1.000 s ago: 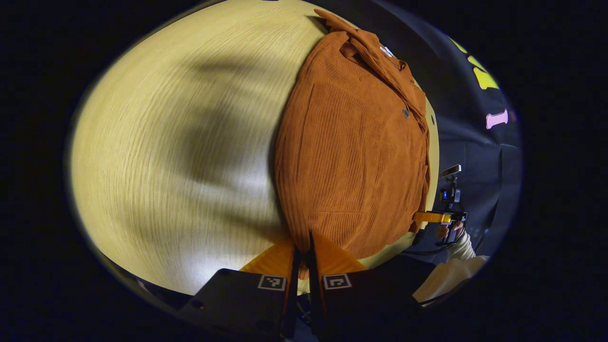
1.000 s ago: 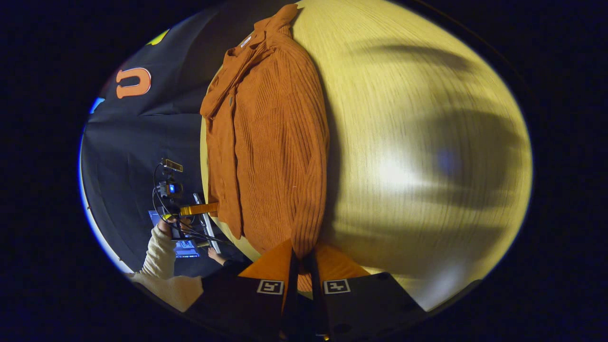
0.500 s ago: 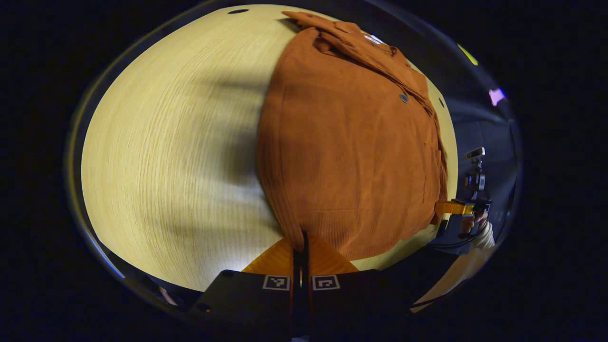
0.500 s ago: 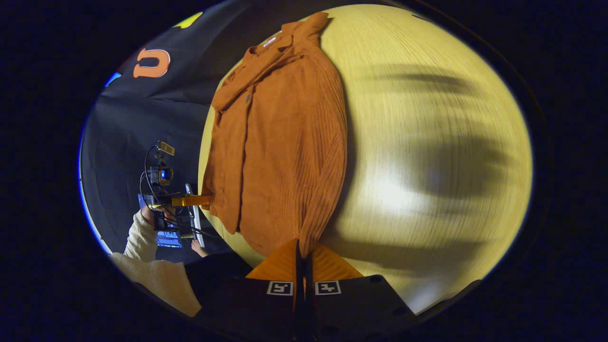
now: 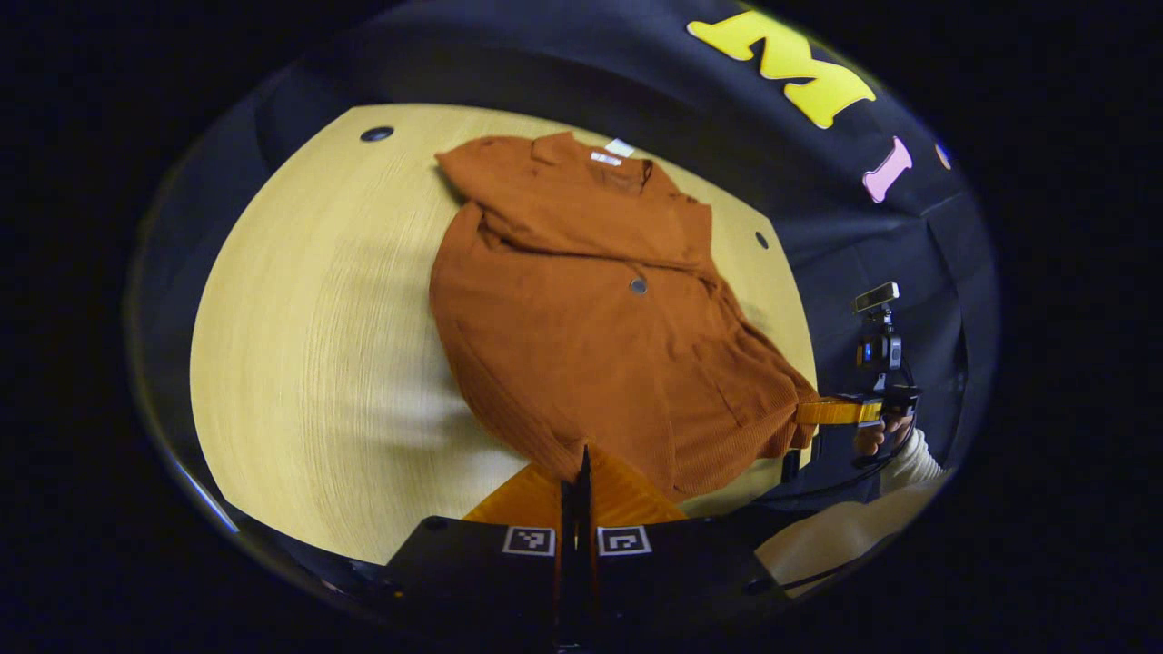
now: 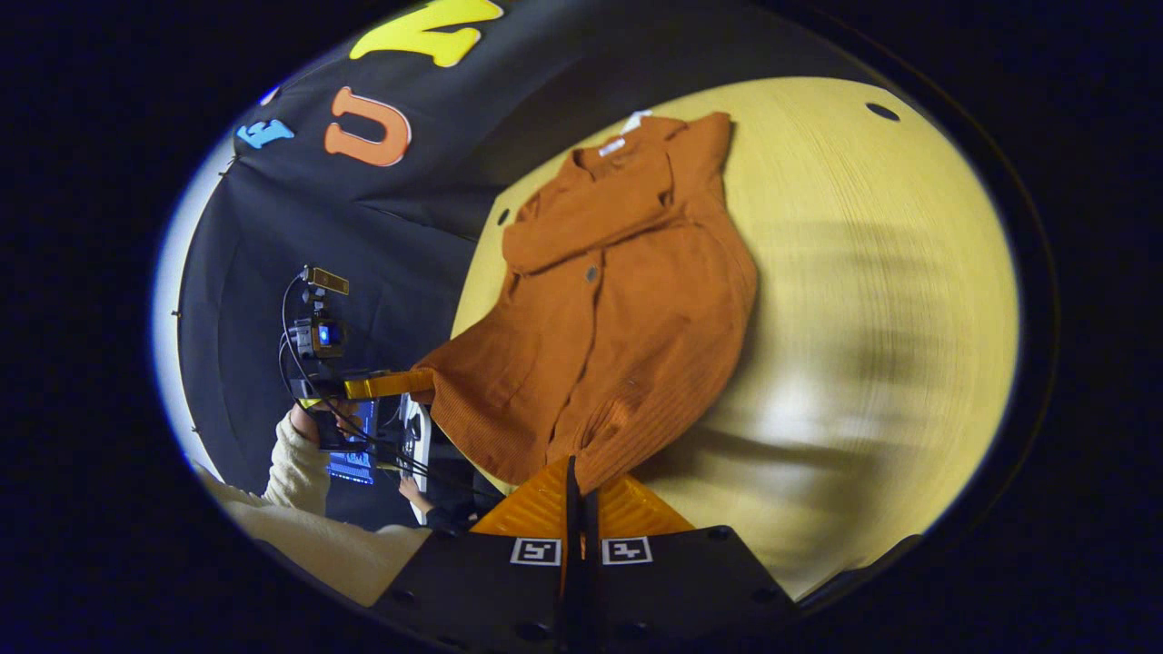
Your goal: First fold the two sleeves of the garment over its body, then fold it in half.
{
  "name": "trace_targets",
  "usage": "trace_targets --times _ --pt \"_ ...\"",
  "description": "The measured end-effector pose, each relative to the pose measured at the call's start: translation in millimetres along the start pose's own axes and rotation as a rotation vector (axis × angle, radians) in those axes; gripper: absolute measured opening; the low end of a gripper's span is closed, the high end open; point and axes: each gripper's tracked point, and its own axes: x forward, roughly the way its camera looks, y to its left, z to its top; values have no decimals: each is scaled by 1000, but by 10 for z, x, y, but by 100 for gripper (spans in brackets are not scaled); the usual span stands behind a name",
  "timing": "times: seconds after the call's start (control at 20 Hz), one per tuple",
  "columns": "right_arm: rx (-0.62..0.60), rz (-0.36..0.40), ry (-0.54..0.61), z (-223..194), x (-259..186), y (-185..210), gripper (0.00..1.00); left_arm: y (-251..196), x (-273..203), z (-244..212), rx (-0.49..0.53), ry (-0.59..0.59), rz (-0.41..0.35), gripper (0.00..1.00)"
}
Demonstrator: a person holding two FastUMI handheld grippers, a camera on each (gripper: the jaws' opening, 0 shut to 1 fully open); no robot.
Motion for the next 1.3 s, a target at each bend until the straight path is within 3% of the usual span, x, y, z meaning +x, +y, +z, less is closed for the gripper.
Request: trace_targets --times 0.2,0.5,0.7,0.85,0.95,1.1,1.3 --pt "-29 47 -102 696 -153 338 2 -77 -242 646 17 -112 -11 3" --pt "2 39 -254 1991 -170 438 2 103 35 1657 -39 -214 14 3" --pt "73 19 -305 2686 144 128 2 292 398 2164 -86 -225 28 3" --pt "232 18 -354 3136 454 -255 2 510 837 2605 -167 -253 -9 3" --pt "360 17 -396 3479 569 -529 2 752 1137 2817 -223 -247 6 3" --pt "496 -38 -424 3676 796 -996 2 1128 1527 2938 -249 -219 46 3" --pt "584 -44 -441 3705 758 -1241 2 1273 1823 2965 -291 -206 50 3"
